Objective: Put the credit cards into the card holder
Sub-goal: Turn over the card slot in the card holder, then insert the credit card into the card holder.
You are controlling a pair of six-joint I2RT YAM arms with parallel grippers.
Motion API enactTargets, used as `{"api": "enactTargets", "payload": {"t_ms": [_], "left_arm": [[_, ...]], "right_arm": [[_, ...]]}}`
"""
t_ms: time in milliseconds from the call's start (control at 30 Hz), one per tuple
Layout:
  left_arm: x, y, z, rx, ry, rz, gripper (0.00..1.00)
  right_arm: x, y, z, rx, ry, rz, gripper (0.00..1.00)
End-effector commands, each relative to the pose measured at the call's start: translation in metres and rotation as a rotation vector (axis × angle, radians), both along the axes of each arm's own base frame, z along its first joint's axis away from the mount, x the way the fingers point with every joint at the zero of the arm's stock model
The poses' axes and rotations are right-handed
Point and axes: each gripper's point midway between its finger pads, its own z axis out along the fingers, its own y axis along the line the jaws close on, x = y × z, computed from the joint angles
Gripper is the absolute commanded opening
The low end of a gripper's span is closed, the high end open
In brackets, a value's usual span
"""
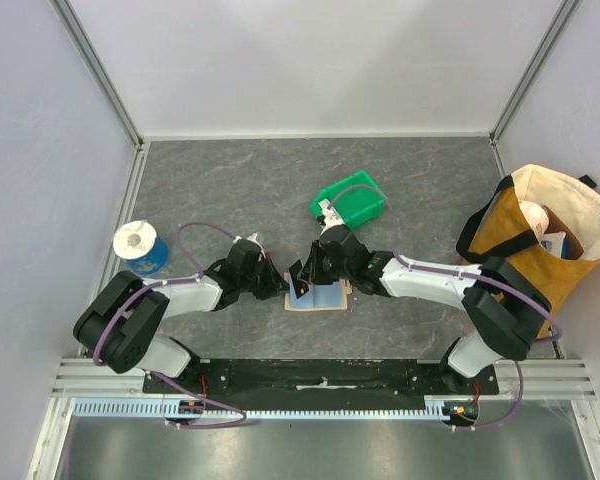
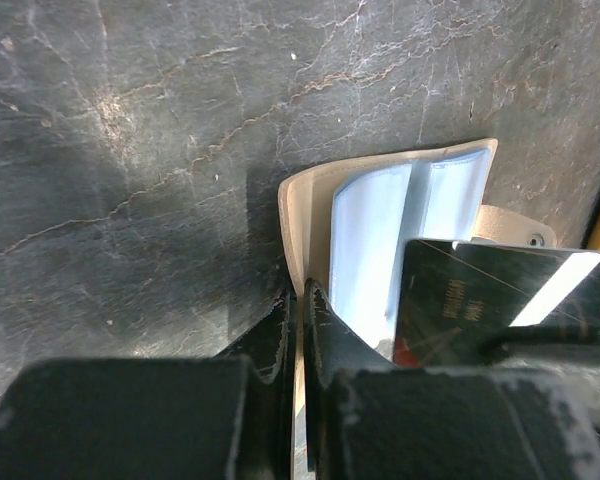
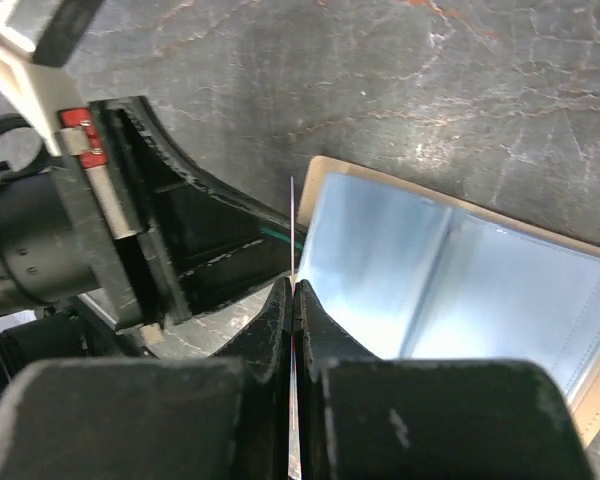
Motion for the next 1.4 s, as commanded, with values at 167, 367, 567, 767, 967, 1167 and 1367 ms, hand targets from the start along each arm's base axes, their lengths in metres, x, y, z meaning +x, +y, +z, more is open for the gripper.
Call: {"api": "enactTargets", "payload": {"t_ms": [167,367,567,767,967,1167,1367], "left_arm": [[-0.019,0.022,-0.03,0.092,0.076,0.038,0.02],[-0.02,0.021,-0.03,0.087,0.067,0.031,0.02],[-0.023,0.021,-0.033,0.061,0.074,0.041,0.02],[-0.027,0.019,-0.036,0.039,0.083,0.042,0.02],[-0.028,0.019,-0.036,0.027,0.082,0.042,0.02],[-0.031,0.019,-0.039,0.022,0.084,0.037,0.02],[-0.03,0.02,-0.039,0.022,0.077,0.046,0.02]], "right_arm": [[0.019,-0.03,0.029,0.031,-0.106,-0.098,0.0],[-0.004,-0.033,-0.003,0.1,-0.013,-0.077,0.0],[-0.008,-0.037,-0.03,0.123,0.034,-0.111,0.0],[-0.005,-0.05,-0.048,0.111,0.052,-0.185,0.0],[-0.005,-0.063,-0.063,0.116,0.076,-0.266,0.0],[-0.009,-0.05,-0.075,0.162,0.102,-0.198,0.0],[-0.016,-0.048,-0.081,0.162,0.125,-0.17,0.0]]}}
